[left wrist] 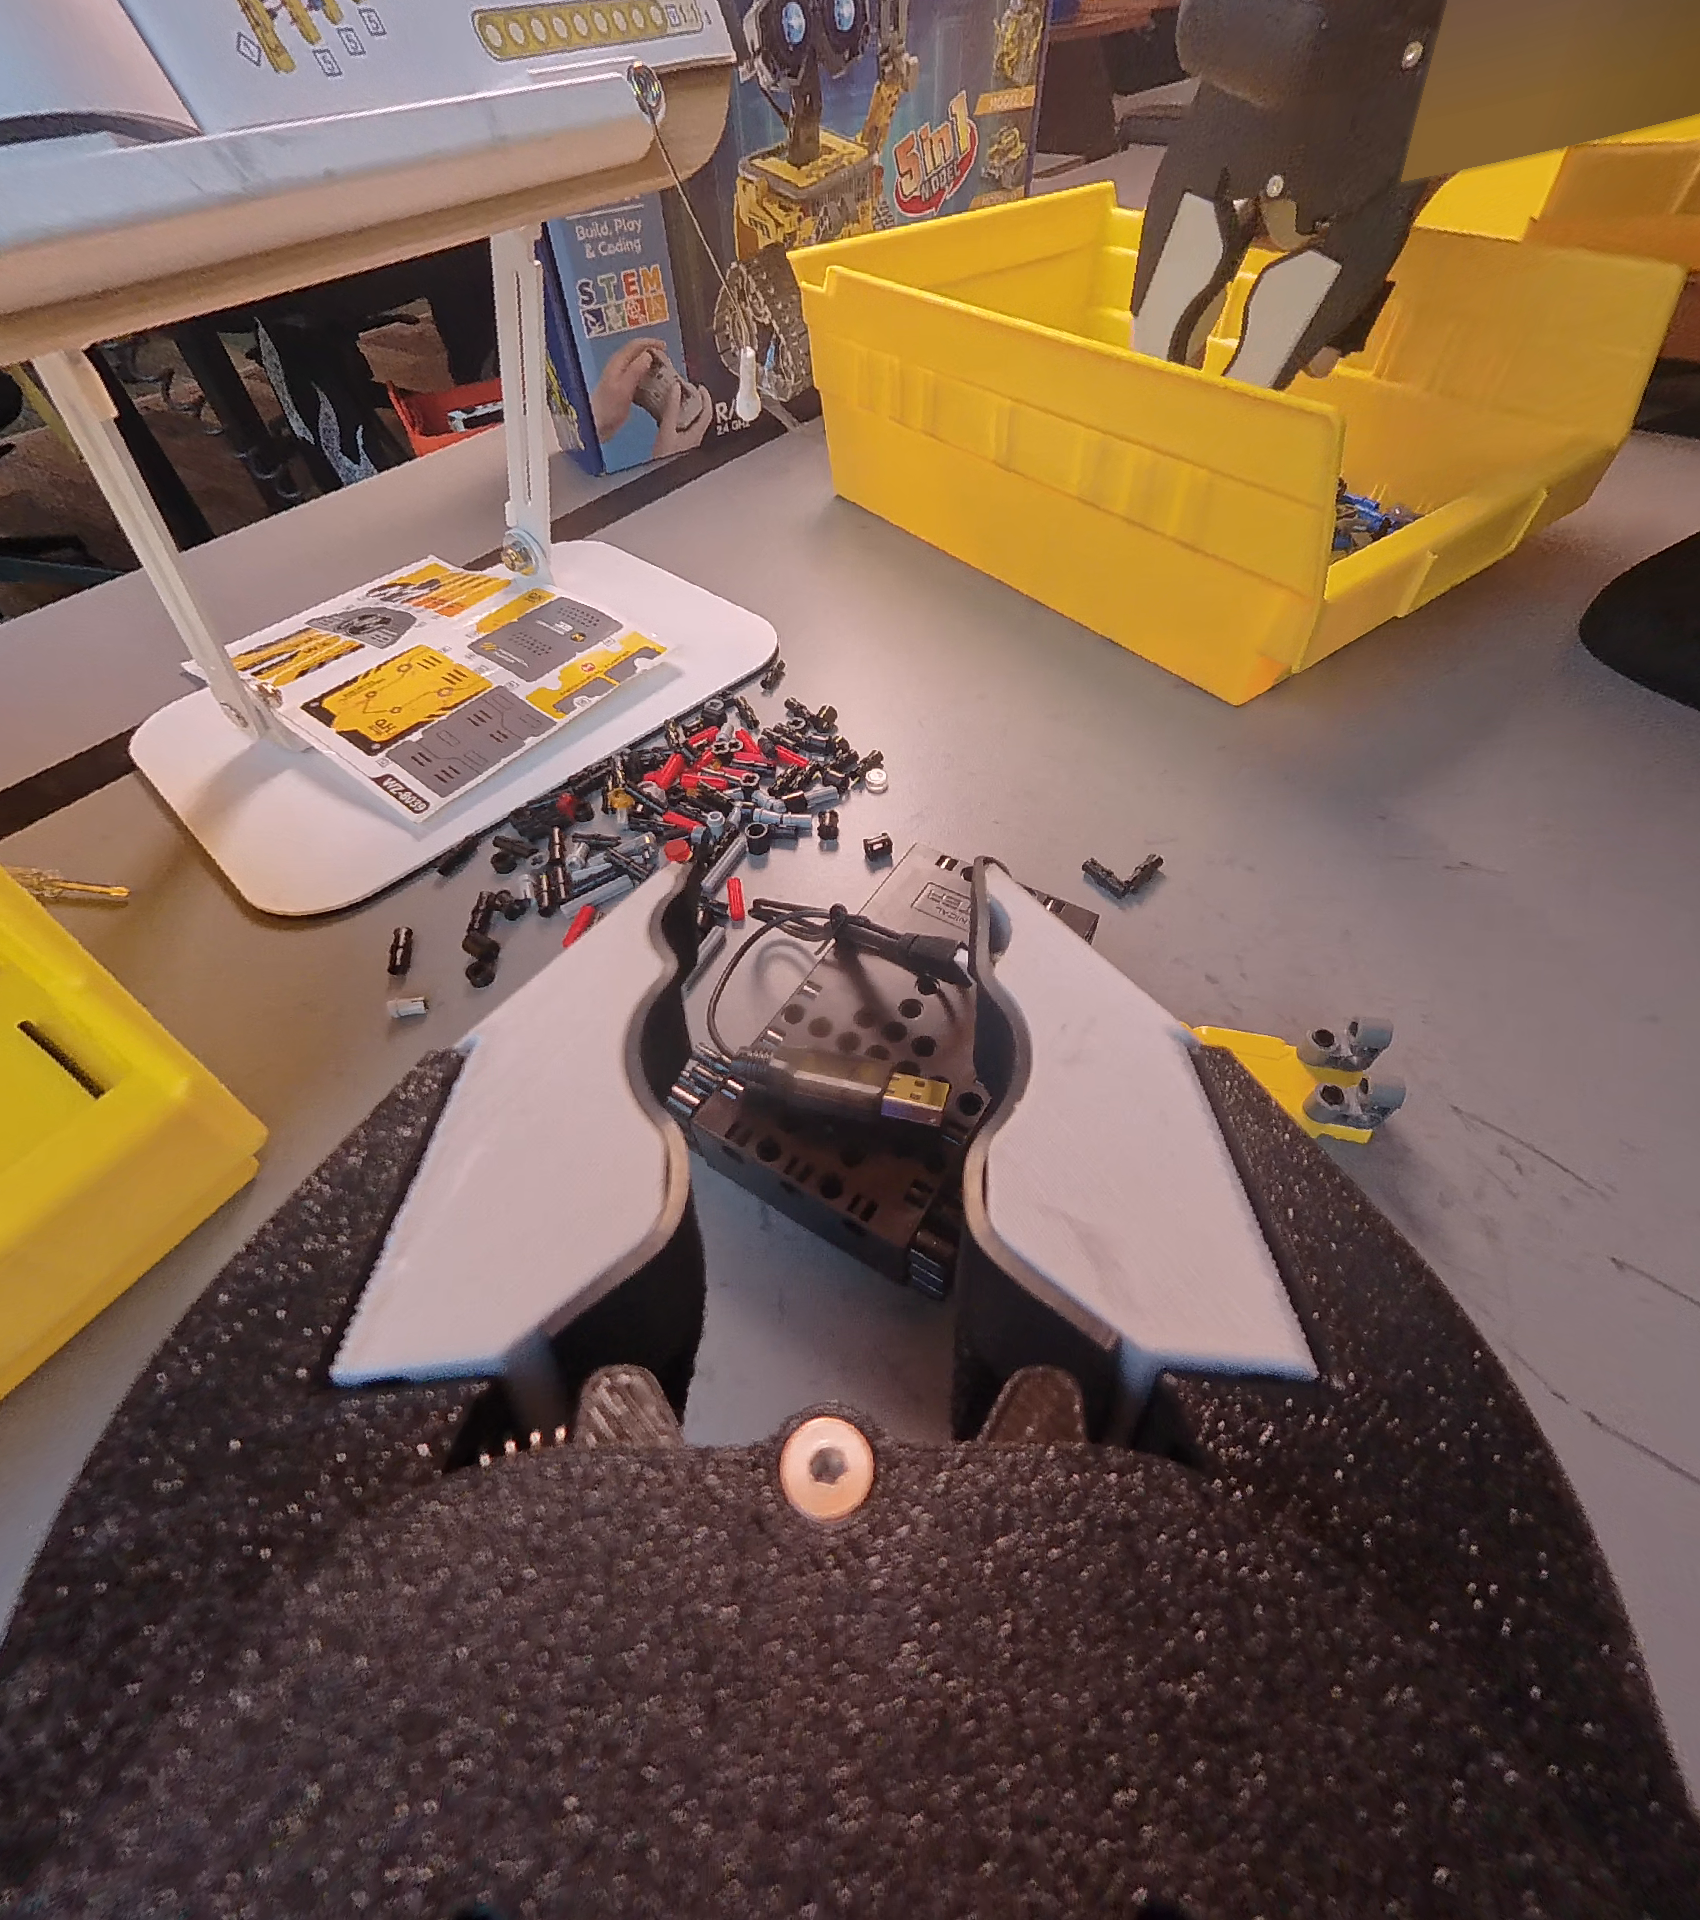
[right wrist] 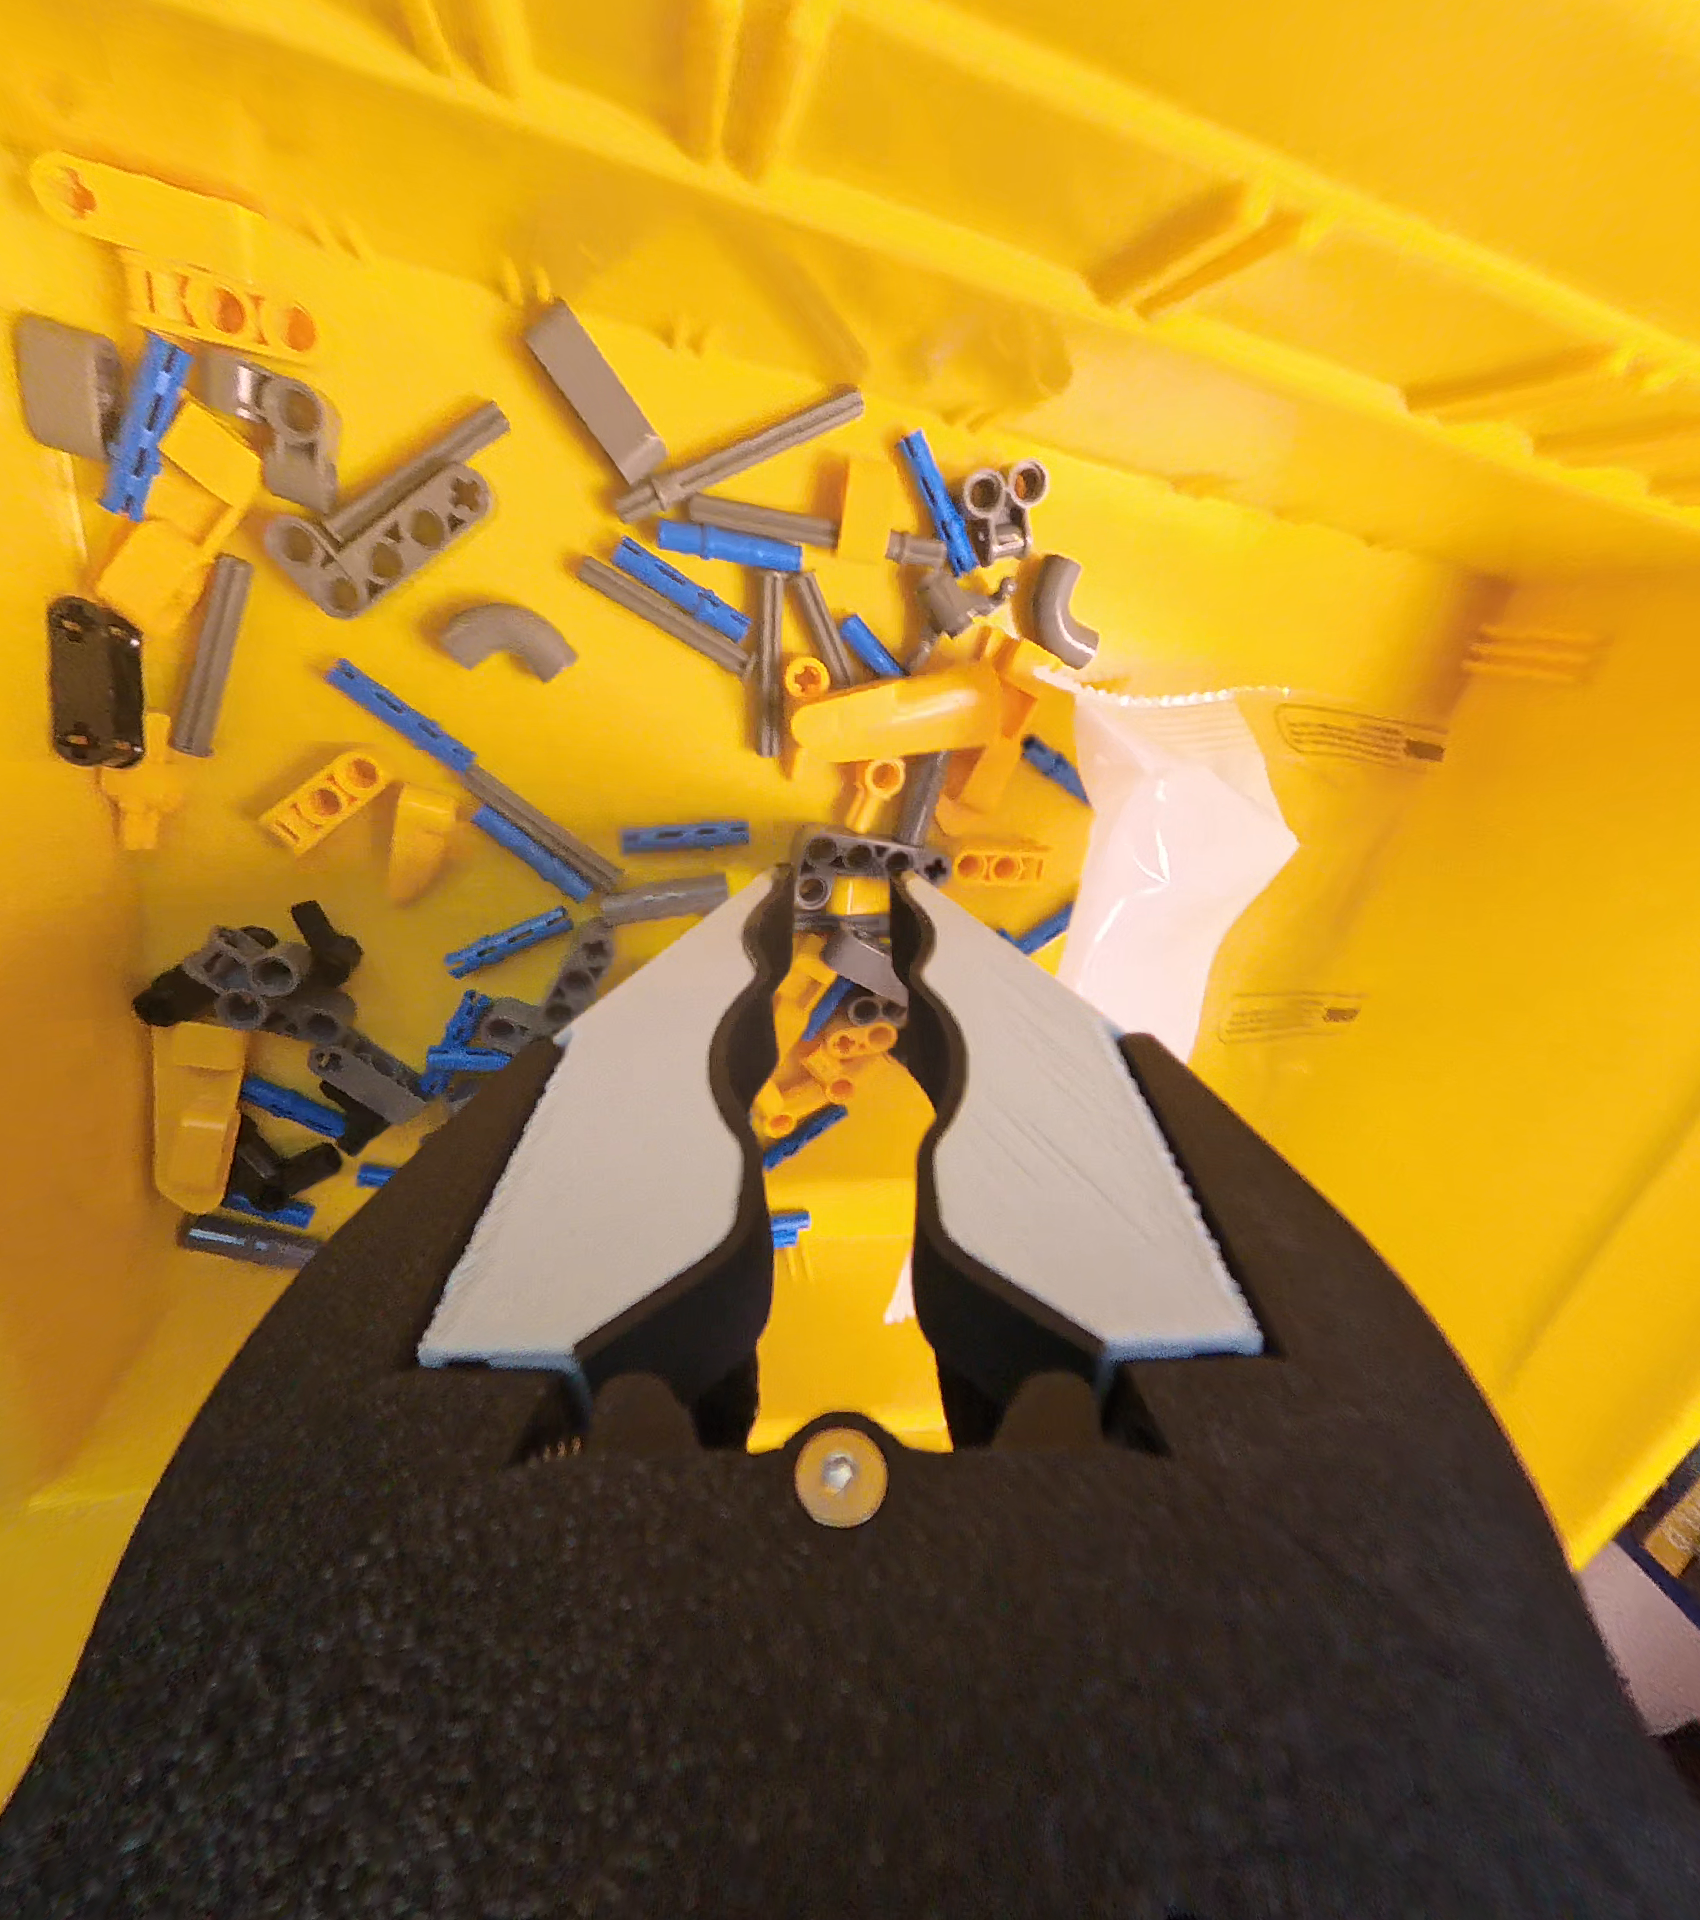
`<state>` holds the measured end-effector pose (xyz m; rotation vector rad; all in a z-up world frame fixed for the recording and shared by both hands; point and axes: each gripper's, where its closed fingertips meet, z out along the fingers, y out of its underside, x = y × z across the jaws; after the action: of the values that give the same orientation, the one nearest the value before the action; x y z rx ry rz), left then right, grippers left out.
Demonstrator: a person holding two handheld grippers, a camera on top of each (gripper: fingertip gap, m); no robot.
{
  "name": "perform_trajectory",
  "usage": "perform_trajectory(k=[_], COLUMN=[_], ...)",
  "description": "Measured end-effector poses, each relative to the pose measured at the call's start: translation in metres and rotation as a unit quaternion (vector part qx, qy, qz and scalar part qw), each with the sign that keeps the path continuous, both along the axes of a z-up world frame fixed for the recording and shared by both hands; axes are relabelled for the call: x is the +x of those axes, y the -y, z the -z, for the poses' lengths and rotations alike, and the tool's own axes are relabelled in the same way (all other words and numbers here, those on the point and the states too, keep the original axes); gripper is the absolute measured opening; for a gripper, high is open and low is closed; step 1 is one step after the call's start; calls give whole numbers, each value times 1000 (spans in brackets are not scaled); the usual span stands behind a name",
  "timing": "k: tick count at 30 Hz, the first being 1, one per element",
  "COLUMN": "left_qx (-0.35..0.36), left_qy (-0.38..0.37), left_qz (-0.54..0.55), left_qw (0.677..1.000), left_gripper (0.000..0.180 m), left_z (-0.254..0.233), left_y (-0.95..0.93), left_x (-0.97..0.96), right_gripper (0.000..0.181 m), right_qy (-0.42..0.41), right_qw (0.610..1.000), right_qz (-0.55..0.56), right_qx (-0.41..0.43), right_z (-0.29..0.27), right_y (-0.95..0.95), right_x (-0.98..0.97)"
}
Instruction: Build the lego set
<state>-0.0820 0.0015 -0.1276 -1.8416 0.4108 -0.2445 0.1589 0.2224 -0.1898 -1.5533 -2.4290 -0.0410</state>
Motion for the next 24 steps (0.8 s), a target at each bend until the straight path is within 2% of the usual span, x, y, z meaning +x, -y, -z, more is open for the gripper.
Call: perform_trajectory(k=[7,16,21,24], left_qx=[0,-3,-3,-3], left_qy=[1,0,0,0], left_qz=[1,2,2,3], left_qw=[1000,1000,1000,1000], left_gripper=[52,52,52,52], left_z=[0,2,2,2], left_y=[0,0,0,0], left_x=[0,1,1,1], right_gripper=[26,43,42,32], right_qy=[-32,-54,-26,-6], right_qw=[999,989,986,987], right_qz=[19,-63,-95,-98], right_qx=[3,-120,-132,-125], right_z=[-19,-13,3,9], right_y=[-9,67,87,84], right_x=[3,-21,-27,-23])
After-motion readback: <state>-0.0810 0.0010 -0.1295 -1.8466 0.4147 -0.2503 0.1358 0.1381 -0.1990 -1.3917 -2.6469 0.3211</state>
